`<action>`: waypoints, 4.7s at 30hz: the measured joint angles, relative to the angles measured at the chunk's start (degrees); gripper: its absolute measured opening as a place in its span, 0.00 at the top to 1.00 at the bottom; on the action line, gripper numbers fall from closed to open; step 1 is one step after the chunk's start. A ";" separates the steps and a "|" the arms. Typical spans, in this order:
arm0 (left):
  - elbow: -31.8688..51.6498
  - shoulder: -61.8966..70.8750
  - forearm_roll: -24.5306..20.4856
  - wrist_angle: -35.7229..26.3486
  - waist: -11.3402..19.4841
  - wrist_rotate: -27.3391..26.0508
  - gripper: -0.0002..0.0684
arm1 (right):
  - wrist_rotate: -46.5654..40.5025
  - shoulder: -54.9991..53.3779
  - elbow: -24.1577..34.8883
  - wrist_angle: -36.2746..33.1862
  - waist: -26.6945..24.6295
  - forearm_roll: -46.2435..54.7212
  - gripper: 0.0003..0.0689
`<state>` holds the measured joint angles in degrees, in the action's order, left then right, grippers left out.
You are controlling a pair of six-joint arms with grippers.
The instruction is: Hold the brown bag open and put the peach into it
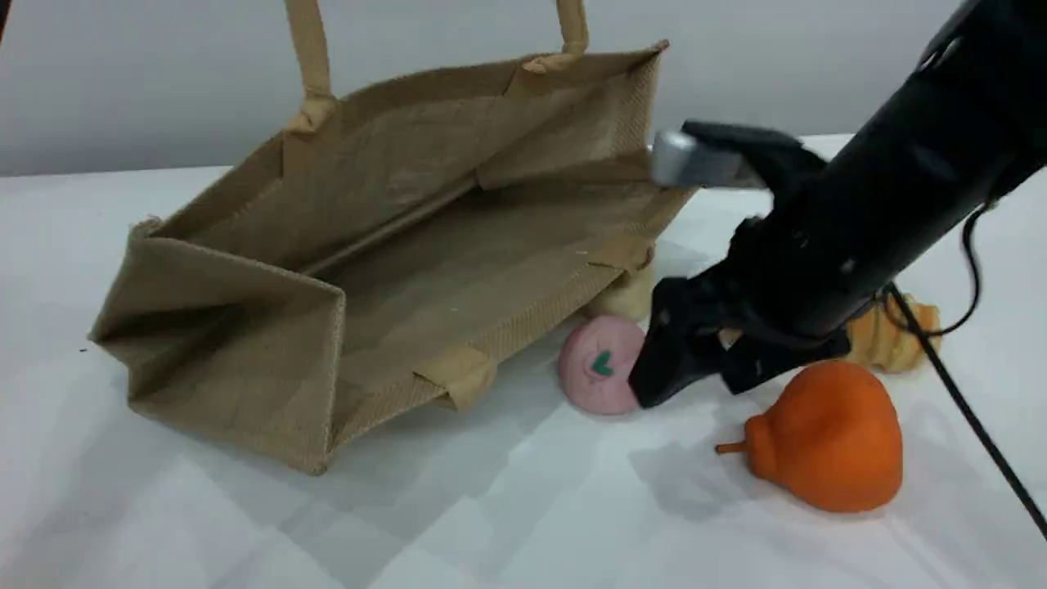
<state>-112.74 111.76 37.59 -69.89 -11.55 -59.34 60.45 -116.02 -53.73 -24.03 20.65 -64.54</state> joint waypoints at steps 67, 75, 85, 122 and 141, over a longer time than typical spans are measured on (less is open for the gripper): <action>-2.29 0.05 0.01 -0.05 -7.74 -2.13 0.87 | -26.75 27.85 0.91 3.47 4.85 28.43 0.95; -2.29 0.05 0.01 -0.05 -7.69 -1.28 0.87 | -26.38 20.41 0.58 14.23 11.45 27.82 0.95; -2.29 0.05 0.10 -0.05 -7.69 -1.28 0.87 | -26.38 6.60 -3.12 22.27 11.49 20.53 0.87; -2.29 0.05 0.12 -0.11 -7.69 -1.22 0.87 | -30.22 33.86 -6.73 0.47 -16.87 38.00 0.14; -2.29 0.05 2.18 -0.02 -7.64 -1.21 0.27 | -30.17 34.21 -6.73 0.93 -18.60 37.92 0.15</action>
<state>-115.02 111.81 39.77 -69.91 -19.18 -60.55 30.28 -81.82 -60.46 -23.10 2.06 -26.62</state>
